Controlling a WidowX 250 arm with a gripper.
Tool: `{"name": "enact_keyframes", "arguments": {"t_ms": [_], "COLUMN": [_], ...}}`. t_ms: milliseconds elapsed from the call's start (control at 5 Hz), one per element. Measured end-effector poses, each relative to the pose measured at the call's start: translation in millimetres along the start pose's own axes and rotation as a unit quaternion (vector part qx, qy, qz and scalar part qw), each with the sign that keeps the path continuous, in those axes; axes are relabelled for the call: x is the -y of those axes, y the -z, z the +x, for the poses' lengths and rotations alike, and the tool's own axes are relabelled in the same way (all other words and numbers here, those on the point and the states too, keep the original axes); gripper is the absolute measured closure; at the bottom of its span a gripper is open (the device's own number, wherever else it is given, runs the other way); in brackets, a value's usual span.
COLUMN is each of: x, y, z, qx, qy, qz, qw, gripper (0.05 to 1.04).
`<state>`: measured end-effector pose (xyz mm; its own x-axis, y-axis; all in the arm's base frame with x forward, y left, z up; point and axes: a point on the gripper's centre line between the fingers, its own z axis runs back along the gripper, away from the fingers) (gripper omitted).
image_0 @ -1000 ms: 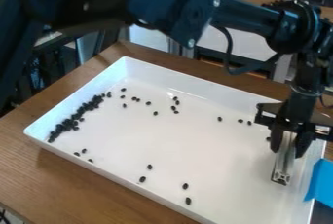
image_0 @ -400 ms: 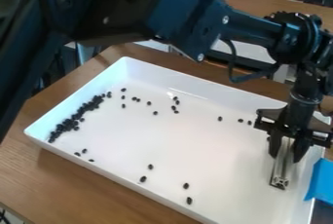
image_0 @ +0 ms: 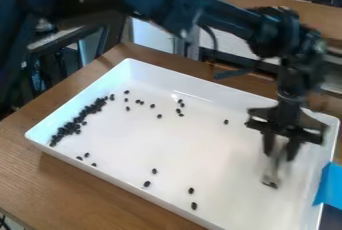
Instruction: Sweep into pile
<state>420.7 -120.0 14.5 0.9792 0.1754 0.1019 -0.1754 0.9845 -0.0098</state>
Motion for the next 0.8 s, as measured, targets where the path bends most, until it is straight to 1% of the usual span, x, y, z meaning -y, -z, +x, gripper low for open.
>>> {"name": "enact_keyframes", "arguments": {"t_ms": [200,400,600,800], "x": [-36.7,-62.1,-96.0,-119.8], "y": [-0.3,-3.9,-7.1,-7.6], "z": [13.7,21.0,29.3,31.1], "qx": [-0.012,-0.03,-0.043,-0.054], "qy": [-0.029,-0.043,-0.07,-0.078], "qz": [-0.005,-0.008,-0.011,-0.018], "qw": [0.9995,0.9986,0.9965,0.9953], "gripper": [0.701,0.701,0.701,0.701]}}
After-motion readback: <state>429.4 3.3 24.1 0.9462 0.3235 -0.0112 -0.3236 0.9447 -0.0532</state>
